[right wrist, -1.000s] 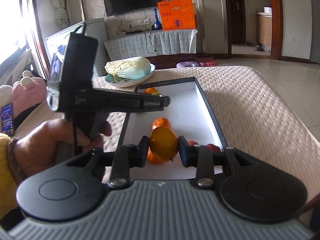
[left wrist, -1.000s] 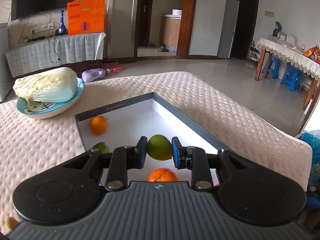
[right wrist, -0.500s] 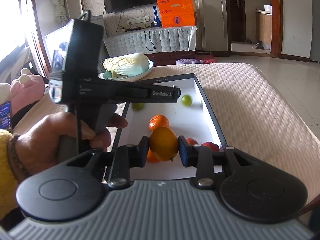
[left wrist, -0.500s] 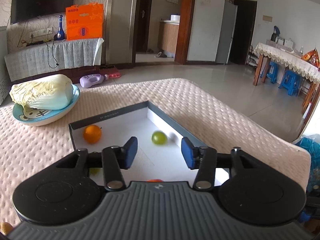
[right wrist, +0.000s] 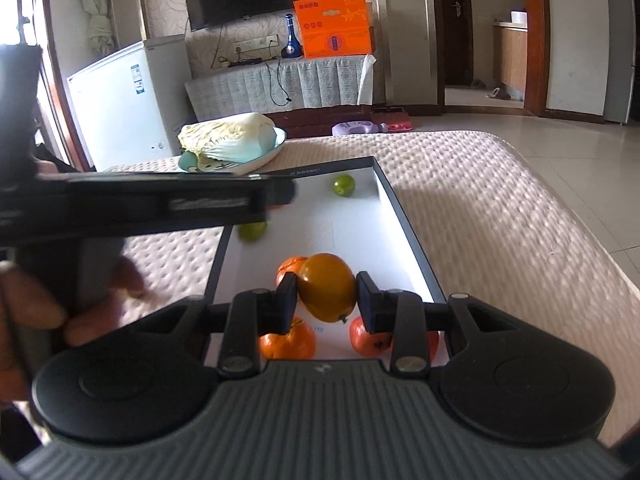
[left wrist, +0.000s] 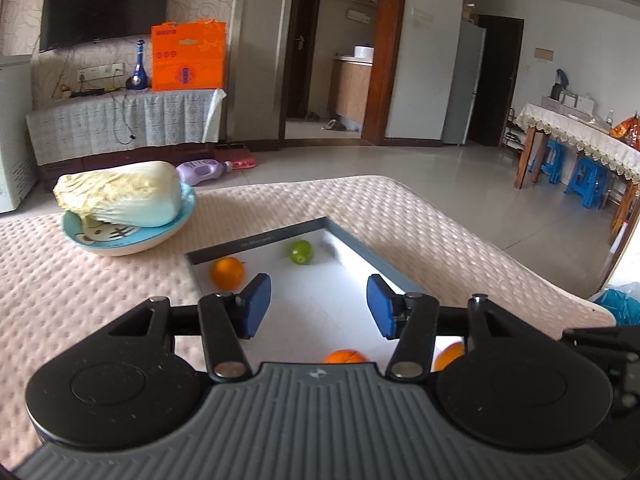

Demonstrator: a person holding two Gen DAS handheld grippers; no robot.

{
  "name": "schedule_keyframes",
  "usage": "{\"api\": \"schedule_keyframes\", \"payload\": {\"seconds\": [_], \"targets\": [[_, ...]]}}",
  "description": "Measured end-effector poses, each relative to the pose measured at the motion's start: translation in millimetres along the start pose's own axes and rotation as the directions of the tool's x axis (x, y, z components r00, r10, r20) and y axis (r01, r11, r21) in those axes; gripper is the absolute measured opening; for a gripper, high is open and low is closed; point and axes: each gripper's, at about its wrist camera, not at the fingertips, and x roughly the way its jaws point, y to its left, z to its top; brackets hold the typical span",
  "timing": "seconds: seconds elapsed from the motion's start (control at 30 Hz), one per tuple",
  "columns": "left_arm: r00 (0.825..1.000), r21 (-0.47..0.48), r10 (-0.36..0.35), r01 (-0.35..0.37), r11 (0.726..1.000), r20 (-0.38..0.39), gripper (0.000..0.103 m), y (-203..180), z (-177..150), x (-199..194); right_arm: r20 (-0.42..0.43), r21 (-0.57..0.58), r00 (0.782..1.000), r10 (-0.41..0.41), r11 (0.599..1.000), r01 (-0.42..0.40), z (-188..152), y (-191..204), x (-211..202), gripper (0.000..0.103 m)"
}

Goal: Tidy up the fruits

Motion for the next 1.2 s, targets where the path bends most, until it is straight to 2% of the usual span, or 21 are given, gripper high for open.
{"api": "schedule_keyframes", "payload": {"seconds": [0.53,0.8,0.9,1.03,1.07,1.1,1.13,1.2], "targets": [[0.993,-0.009,0.115,-0.114,0.993,0.006,0.066,58,-15,-94,0.024,0.071,0.998,-0.053,0.996,0.051,13,8,27,0.035],[0.995,-0.061,0.077,-0.081,0.995,-0.059,0.066,61,-42,-142,0.009,0.064,0.998,-0.066,0.996,0.065,13,16,37,0.035],[0.995,-0.06,0.071,-0.076,0.995,-0.072,0.066,61,-50,-148,0.003,0.068,0.997,-0.08,0.994,0.08,13,17,41,0.036],[0.992,-0.041,0.099,-0.103,0.994,-0.077,0.066,66,-59,-149,0.005,0.088,0.995,-0.097,0.991,0.096,14,18,41,0.036],[0.991,-0.043,0.107,-0.111,0.993,-0.083,0.066,70,-61,-149,0.007,0.091,0.995,-0.098,0.991,0.097,14,18,41,0.038],[0.989,-0.043,0.118,-0.122,0.992,-0.087,0.066,73,-63,-149,0.013,0.092,0.995,-0.097,0.991,0.096,15,19,41,0.045],[0.987,-0.044,0.131,-0.135,0.99,-0.088,0.066,76,-63,-147,0.022,0.091,0.995,-0.099,0.991,0.097,15,19,41,0.048],[0.984,-0.049,0.151,-0.156,0.987,-0.09,0.066,84,-65,-147,0.04,0.09,0.993,-0.109,0.99,0.105,16,21,40,0.049]]}}
